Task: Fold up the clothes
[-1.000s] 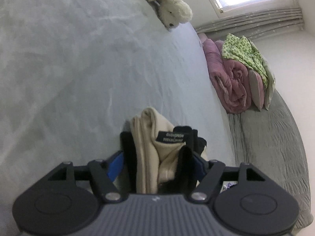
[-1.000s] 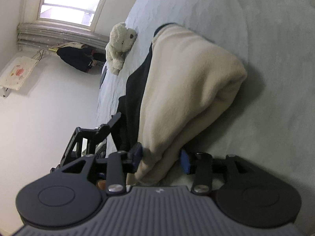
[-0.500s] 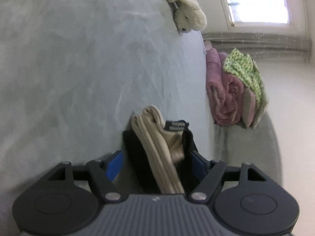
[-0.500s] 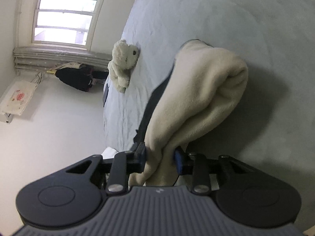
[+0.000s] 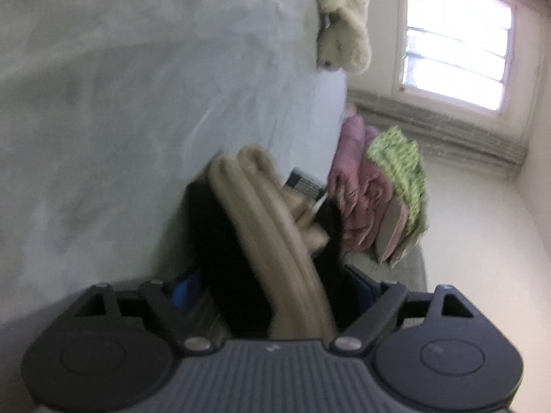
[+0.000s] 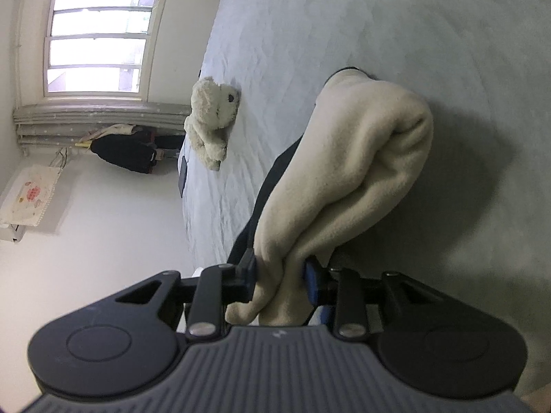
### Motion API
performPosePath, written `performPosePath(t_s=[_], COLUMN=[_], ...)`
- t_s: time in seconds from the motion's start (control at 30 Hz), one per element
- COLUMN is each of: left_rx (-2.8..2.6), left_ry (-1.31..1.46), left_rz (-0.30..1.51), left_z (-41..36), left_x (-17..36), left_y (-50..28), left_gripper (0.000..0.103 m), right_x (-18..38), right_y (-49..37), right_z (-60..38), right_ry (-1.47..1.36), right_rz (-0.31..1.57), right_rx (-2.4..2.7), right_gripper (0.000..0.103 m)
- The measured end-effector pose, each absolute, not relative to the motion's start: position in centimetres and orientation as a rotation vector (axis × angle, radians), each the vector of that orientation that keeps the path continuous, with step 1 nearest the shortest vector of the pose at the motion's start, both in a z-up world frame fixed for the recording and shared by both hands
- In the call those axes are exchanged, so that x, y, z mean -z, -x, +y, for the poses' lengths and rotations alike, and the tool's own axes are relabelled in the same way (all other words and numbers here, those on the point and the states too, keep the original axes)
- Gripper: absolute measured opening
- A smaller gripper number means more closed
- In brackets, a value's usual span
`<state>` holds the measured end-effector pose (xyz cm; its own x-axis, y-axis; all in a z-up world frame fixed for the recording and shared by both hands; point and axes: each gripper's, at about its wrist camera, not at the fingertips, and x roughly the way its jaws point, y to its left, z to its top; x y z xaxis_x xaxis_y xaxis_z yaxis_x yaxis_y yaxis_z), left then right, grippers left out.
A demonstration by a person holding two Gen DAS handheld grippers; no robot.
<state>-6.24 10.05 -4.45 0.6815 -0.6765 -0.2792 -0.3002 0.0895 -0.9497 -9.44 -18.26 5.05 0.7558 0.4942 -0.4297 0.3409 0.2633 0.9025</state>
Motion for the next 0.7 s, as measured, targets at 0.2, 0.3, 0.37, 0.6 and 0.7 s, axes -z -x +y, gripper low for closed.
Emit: performPosePath(t_s=[0.2,0.3,0.37,0.6,0.7], left_rx=[0.337,0.334,0.337,0.361,0.378], left_ry=[1.412,1.374,1.345,1.147,1.063], left_rz=[0.818,0.823,0.827,0.839,0.841], left_z=[10.2,10.6,10.9,10.6,10.4], left_x=[4.2,4.2,3.9,3.0,2.8], left_y=[5.1,4.9,4.7,4.0,3.6], left_gripper=[0.06,0.049,0.047,0.046,0.046], right_x=[-4.0,-3.5,-3.2,-1.7,-0.9], right_y=[10.1,10.4,10.6,11.8,12.1], right_z=[-18.7,-19.0,-19.0,-18.2,-18.2], right_ry=[-1.343,-1.339,-1.337,-1.224,-1.213], right_rz=[0.782,0.79,0.794,0.802,0.801], right_rx=[-0.135,-0.146,-0.158,-0.192,-0.207], right_gripper=[0.032,0.032,0.032,0.032,0.032])
